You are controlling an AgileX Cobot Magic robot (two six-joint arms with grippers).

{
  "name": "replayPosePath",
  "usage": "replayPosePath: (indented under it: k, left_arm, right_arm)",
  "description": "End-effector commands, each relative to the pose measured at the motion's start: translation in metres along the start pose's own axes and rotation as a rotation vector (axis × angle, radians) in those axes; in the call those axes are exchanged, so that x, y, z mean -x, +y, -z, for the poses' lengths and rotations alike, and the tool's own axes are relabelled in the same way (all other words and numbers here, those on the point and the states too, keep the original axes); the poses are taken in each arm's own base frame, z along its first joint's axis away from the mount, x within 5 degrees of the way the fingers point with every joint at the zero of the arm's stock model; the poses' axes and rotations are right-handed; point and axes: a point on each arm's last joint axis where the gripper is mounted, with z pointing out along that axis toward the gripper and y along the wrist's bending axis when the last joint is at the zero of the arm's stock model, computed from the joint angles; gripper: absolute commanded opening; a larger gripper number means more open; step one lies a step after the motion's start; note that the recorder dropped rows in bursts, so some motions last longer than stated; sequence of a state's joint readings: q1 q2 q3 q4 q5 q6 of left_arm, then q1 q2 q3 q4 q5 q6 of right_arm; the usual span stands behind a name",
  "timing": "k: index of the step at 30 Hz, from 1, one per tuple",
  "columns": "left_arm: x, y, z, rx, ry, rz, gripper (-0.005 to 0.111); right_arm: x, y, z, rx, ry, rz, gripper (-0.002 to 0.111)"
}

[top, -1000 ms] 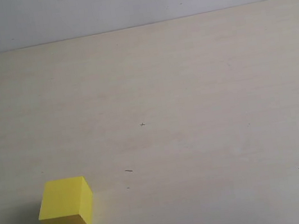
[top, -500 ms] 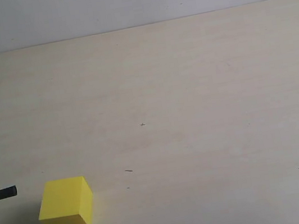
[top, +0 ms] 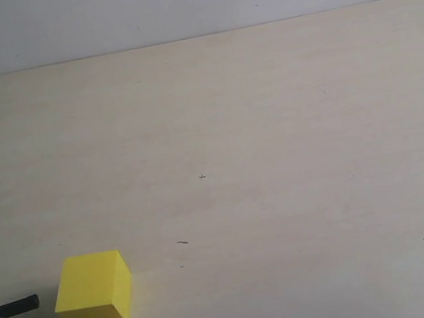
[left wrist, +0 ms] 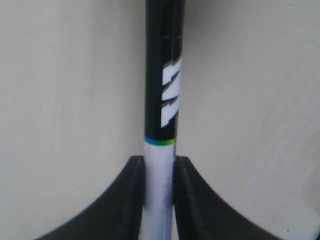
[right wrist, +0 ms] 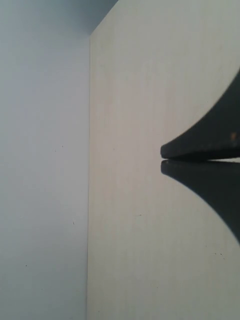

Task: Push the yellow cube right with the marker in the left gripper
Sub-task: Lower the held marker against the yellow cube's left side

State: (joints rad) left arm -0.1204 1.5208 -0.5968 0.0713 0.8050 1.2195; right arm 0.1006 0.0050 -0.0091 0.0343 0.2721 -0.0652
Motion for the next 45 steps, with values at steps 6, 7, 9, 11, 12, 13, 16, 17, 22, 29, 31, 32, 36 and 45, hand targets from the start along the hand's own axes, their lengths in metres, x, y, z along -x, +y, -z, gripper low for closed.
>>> replayPosePath:
  k: [6,7,9,11,12,13,16,17,22,29,31,32,36,45]
  left_arm:
    - [0.002,0.002,-0.004,0.013,-0.012,-0.054,0.000]
    - [0.002,0.002,-0.003,0.013,-0.012,-0.057,0.000]
    - [0.006,0.001,-0.003,0.014,-0.011,-0.073,0.000]
    - [0.012,-0.001,-0.003,0.018,-0.010,-0.104,0.000]
    - [0.017,-0.003,-0.003,0.017,-0.015,-0.122,0.000]
    - [0.026,-0.005,-0.004,0.018,-0.028,-0.142,0.000]
    - [0.053,-0.014,-0.004,0.037,-0.053,-0.244,0.000]
    - [0.062,-0.017,-0.003,0.055,-0.059,-0.289,0.000]
    - [0.072,-0.020,-0.001,0.093,-0.029,-0.366,0.000]
    - [0.062,-0.014,-0.002,0.094,-0.022,-0.200,0.000]
    - [0.062,-0.013,-0.002,0.098,-0.025,-0.197,0.000]
    - [0.064,-0.013,-0.002,0.110,-0.039,-0.185,0.000]
    - [0.081,-0.009,0.001,0.172,-0.209,-0.029,0.000]
    - [0.064,-0.011,-0.001,0.141,-0.016,-0.198,0.000]
  right_arm:
    - [-0.001,0.000,0.000,-0.006,-0.005,0.005,0.000]
    - [-0.001,0.000,0.000,-0.006,-0.005,0.005,0.000]
    - [-0.001,0.000,0.000,-0.006,-0.005,0.005,0.000]
    - [-0.001,0.000,0.000,-0.006,-0.005,0.005,0.000]
    - [-0.001,0.000,0.000,-0.006,-0.005,0.005,0.000]
    - [-0.001,0.000,0.000,-0.006,-0.005,0.005,0.000]
    - [-0.001,0.000,0.000,-0.006,-0.005,0.005,0.000]
    - [-0.001,0.000,0.000,-0.006,-0.005,0.005,0.000]
    - [-0.001,0.000,0.000,-0.006,-0.005,0.005,0.000]
    - [-0.001,0.000,0.000,-0.006,-0.005,0.005,0.000]
    - [-0.001,0.000,0.000,-0.006,-0.005,0.005,0.000]
    - [-0.001,0.000,0.000,-0.005,-0.005,0.001,0.000]
    - [-0.001,0.000,0.000,-0.004,-0.005,-0.001,0.000]
    - [-0.001,0.000,0.000,-0.004,-0.005,-0.001,0.000]
